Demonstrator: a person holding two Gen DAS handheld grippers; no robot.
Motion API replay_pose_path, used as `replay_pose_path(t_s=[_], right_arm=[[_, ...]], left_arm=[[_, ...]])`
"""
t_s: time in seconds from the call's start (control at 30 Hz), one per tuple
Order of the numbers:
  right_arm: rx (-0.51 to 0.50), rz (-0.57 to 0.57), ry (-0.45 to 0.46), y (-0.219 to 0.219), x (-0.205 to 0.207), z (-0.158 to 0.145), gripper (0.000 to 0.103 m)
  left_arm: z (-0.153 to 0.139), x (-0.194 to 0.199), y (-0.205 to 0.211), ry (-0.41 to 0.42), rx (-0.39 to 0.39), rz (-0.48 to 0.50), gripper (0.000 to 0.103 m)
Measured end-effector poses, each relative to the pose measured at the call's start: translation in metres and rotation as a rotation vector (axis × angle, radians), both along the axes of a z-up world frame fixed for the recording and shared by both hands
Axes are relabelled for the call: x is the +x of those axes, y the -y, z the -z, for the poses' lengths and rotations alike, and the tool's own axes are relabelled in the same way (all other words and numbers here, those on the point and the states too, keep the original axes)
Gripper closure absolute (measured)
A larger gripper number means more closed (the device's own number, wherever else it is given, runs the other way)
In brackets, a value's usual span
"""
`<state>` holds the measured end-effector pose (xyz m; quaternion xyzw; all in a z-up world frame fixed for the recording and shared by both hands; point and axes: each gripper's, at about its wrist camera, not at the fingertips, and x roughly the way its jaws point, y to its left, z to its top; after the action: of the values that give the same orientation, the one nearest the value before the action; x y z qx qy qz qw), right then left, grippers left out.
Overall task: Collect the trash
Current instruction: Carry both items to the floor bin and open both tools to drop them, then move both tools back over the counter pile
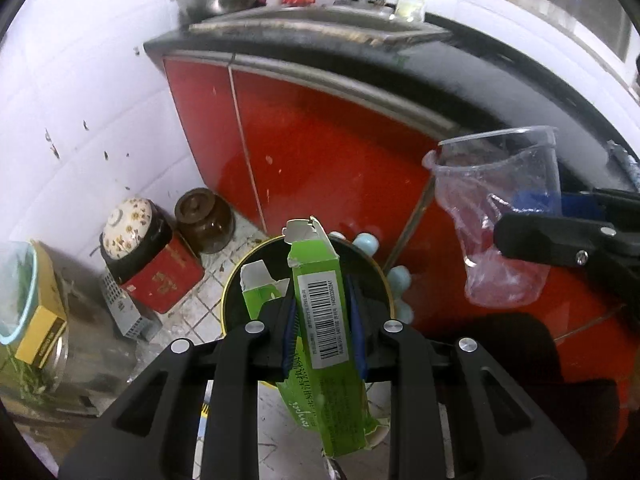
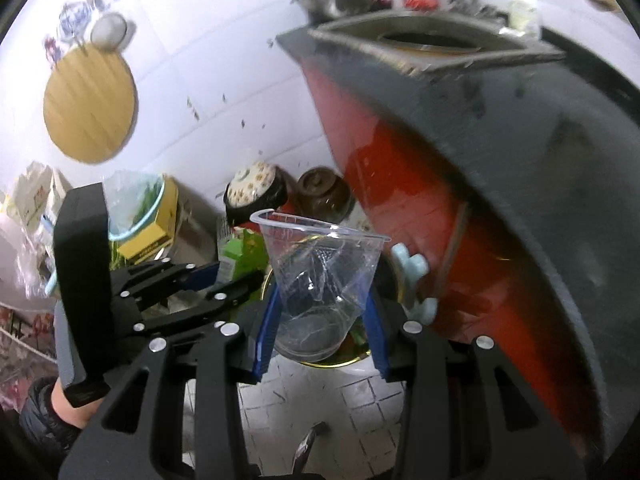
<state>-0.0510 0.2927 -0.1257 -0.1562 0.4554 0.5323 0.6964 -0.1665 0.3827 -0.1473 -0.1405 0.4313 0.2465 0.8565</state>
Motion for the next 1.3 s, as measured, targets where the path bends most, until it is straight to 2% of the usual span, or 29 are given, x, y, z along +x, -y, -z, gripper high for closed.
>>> replay_pose_path(t_s=[0.17,0.3,0.37,0.4,0.43,0.47,0.5,0.53,0.57,0.77,0.93,1.07,1.13,1.23,1.3], right_arm=[[-0.058,-0.038,-0.016,-0.037,0.000,0.040,0.064],[-0.102,-0.028,-0.036,-0.059,0.010,0.068,0.063],[-0.122,-0.028,-0.051,-0.065,0.013,0.077,0.060],[-0.130,-0.031,-0.054,-0.067,0.015,0.079,0.054],[-0.136,-0.032,-0.060,-0.069,0.016,0.081,0.043],[-0.144,-0.032,-0.068,-0.072,0.017,0.083,0.035],[-0.150,-0.026,-0.070,-0.073,0.019,0.085,0.026],[-0.148,-0.022,-0.071,-0.074,0.020,0.085,0.023],[-0.149,-0.023,-0.079,-0.074,0.021,0.085,0.021],[-0.140,-0.029,-0.081,-0.068,0.020,0.080,0.021],[-0.094,-0.024,-0.063,-0.049,0.017,0.056,0.021],[-0.033,0.001,-0.029,-0.018,0.016,0.017,0.021],[0.013,0.034,0.006,0.012,0.019,-0.014,0.021],[0.056,0.120,0.073,0.062,0.030,-0.057,0.018],[0.076,0.230,0.131,0.111,0.044,-0.088,0.016]], left_arm=[[0.037,0.002,-0.021,-0.005,-0.014,-0.004,0.081],[0.056,0.003,-0.035,0.016,-0.062,-0.006,0.080],[0.063,0.005,-0.039,0.011,-0.077,-0.008,0.079],[0.066,0.005,-0.040,0.014,-0.088,-0.007,0.079],[0.072,0.006,-0.044,0.014,-0.106,-0.007,0.069],[0.075,0.006,-0.045,0.007,-0.123,-0.008,0.042],[0.077,0.006,-0.047,0.009,-0.124,-0.014,0.031],[0.077,0.004,-0.046,0.019,-0.111,-0.023,0.026],[0.077,0.002,-0.044,0.020,-0.094,-0.030,0.025],[0.077,-0.006,-0.043,-0.006,-0.080,-0.034,0.025],[0.063,-0.012,-0.042,0.011,-0.075,-0.052,0.025],[0.025,-0.012,-0.021,0.066,-0.040,-0.023,0.025],[0.001,-0.007,-0.003,0.104,-0.020,0.011,0.019],[-0.040,0.008,0.033,0.162,0.005,0.092,0.018],[-0.066,0.029,0.064,0.174,0.025,0.162,0.018]])
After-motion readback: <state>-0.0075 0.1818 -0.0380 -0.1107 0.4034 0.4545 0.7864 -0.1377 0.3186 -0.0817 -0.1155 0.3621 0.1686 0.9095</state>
